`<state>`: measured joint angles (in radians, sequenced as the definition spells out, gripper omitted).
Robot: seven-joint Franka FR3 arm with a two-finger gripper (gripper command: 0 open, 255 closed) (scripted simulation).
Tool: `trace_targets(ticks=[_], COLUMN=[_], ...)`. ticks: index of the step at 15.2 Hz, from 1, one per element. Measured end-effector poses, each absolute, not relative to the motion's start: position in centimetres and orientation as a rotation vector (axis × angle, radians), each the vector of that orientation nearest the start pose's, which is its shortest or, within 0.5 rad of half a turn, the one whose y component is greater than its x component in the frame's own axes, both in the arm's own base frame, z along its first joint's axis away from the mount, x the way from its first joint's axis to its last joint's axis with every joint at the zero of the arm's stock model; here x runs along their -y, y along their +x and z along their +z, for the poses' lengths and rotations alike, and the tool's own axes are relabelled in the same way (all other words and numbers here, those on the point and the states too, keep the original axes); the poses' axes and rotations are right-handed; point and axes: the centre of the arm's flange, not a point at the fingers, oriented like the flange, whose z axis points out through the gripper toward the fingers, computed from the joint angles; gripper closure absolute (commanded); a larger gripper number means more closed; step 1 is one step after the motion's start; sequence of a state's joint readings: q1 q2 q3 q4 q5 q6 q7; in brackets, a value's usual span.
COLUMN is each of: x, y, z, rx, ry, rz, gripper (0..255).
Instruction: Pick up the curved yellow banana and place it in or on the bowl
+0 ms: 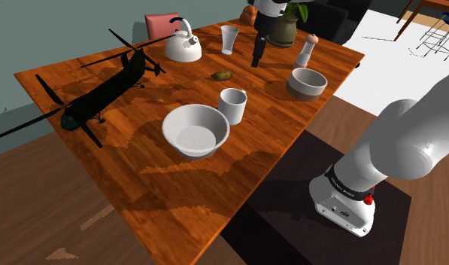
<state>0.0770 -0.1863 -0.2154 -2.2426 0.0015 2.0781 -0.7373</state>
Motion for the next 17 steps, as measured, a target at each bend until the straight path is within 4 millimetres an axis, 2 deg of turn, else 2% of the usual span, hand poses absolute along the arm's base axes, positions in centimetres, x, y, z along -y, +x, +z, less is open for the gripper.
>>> trace_targets(ticks=[7,9,12,14,17], x=[8.5,8.2,8.9,8.5,8.5], y=[55.9,58.1,61.5,63.6,64.2], z=[38.8,37.2,34.7,33.2,31.6], rx=[1.194,1.271,1.384,1.454,1.483], ry=[-2.886,-2.857,-2.81,-2.777,-2.763], rz=[-0.025,-0.018,-0.006,0.001,0.004], gripper=[0,0,0,0,0])
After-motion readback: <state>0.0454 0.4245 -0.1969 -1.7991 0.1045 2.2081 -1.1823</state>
